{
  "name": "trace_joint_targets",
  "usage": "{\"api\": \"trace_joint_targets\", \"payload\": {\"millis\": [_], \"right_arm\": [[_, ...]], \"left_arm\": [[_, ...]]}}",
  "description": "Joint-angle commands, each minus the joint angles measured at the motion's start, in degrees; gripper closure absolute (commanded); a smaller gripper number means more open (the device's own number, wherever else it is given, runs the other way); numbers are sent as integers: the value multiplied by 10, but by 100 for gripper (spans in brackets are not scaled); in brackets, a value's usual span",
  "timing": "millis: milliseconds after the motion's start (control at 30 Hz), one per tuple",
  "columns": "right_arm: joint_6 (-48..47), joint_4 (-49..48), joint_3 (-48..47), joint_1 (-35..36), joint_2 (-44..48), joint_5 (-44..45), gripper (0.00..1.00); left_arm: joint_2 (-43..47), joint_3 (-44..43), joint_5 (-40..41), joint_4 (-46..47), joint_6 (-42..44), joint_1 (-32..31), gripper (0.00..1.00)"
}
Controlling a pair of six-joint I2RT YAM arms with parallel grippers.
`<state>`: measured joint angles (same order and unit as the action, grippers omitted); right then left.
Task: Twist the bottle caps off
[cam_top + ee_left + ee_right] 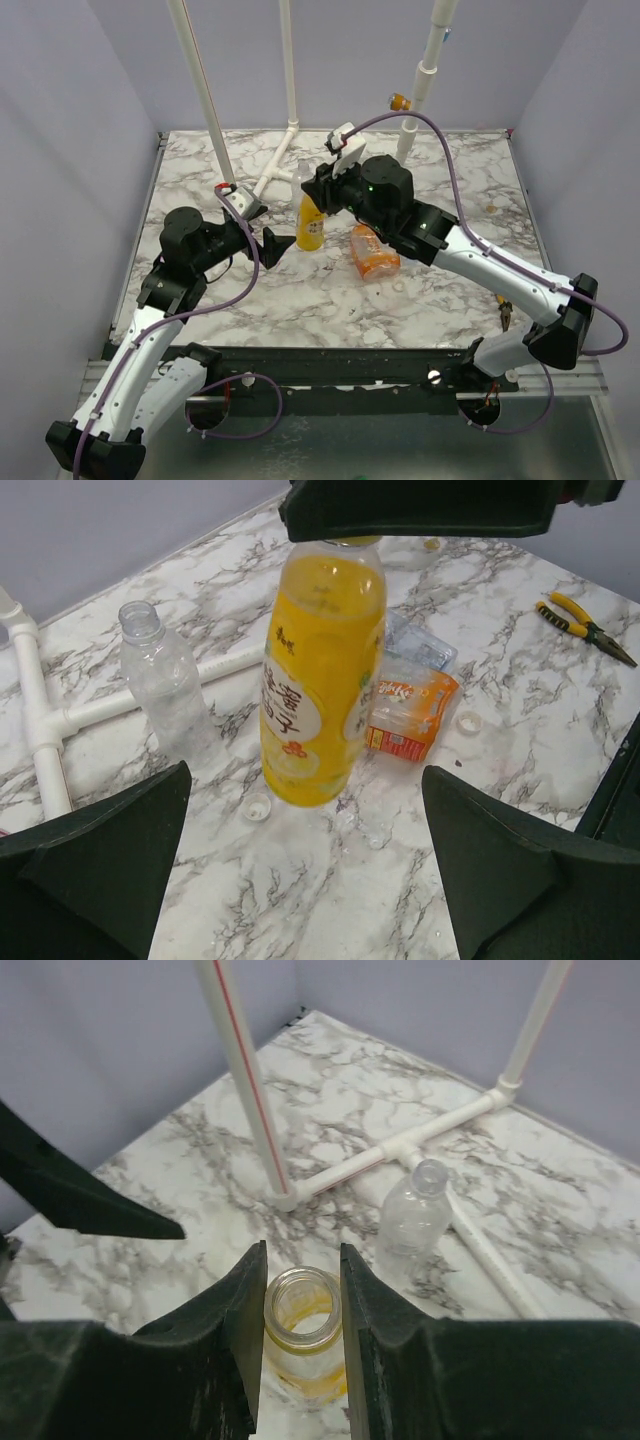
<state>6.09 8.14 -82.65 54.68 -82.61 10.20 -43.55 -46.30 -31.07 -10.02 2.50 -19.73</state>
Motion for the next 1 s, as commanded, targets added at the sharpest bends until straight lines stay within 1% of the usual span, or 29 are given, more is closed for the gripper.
{"api": "trace_joint_targets", "payload": {"millis": [0,100,267,467,567,600,833,967], "right_arm": [[-83,-51,9,-17,-35,87,99],[-81,-76,20,-51,-54,88,99],[-76,-157,58,-96,-71,78,99],[-63,-188,63,-138,-113,42,99],[-63,-199,59,-148,-132,32,100],[-44,-200,58,-152,-138,26,100],[-26,-213,56,-161,-177,18,99],[-19,-228,68,-167,-183,17,93]], "left_arm": [[9,4,29,-29,-12,2,1],[7,0,32,-34,-11,2,1],[5,-4,44,-41,-9,2,1],[4,-10,44,-46,-9,2,1],[3,-10,45,-49,-7,2,1],[4,-10,45,-49,-5,2,1],[1,-13,46,-51,0,2,1],[-3,-13,46,-51,0,2,1]]}}
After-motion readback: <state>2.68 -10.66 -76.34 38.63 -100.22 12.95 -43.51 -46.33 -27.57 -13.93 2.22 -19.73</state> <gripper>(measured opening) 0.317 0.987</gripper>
